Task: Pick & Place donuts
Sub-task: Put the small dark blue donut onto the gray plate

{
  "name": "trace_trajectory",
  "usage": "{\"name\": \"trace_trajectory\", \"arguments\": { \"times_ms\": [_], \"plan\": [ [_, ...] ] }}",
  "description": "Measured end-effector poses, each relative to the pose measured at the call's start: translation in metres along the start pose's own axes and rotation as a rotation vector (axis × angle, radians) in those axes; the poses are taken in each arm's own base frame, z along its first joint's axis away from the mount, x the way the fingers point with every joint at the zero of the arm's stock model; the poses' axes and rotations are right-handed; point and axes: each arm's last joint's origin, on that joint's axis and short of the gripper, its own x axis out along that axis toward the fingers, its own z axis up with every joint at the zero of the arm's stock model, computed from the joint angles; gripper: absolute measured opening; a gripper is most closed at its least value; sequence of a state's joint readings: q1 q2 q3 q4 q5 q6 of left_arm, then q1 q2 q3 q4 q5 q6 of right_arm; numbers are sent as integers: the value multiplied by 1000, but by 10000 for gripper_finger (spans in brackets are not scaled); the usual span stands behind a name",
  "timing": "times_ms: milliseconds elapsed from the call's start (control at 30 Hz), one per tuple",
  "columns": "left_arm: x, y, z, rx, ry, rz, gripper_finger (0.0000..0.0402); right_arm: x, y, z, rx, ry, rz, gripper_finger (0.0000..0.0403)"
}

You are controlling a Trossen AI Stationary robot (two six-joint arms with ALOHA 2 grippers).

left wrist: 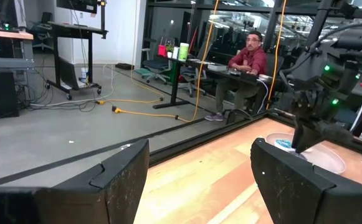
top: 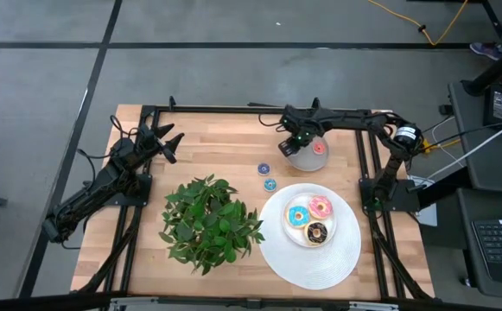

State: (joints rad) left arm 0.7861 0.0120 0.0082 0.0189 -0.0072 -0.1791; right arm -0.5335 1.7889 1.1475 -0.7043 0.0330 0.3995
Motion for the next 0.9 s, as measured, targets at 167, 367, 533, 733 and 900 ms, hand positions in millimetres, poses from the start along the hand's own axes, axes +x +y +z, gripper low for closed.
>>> {"name": "trace_trajectory", "arguments": {
  "times_ms": [167, 367, 533, 733, 900],
  "plan": [
    [0, 0, 0, 0, 0, 0, 270, -9, 2, 7, -45, -17, -5, 107],
    [0, 0, 0, 0, 0, 0, 270, -21, 6, 14, -176, 2, 48, 119],
    [0, 0, 0, 0, 0, 0, 270, -35, 8, 19, -310, 26, 57, 164],
    [0, 0, 0, 0, 0, 0, 270, -55, 9, 28, -401, 14, 60, 207],
    [0, 0, 0, 0, 0, 0, 270, -69, 23, 36, -357, -52, 81, 216]
  ]
}}
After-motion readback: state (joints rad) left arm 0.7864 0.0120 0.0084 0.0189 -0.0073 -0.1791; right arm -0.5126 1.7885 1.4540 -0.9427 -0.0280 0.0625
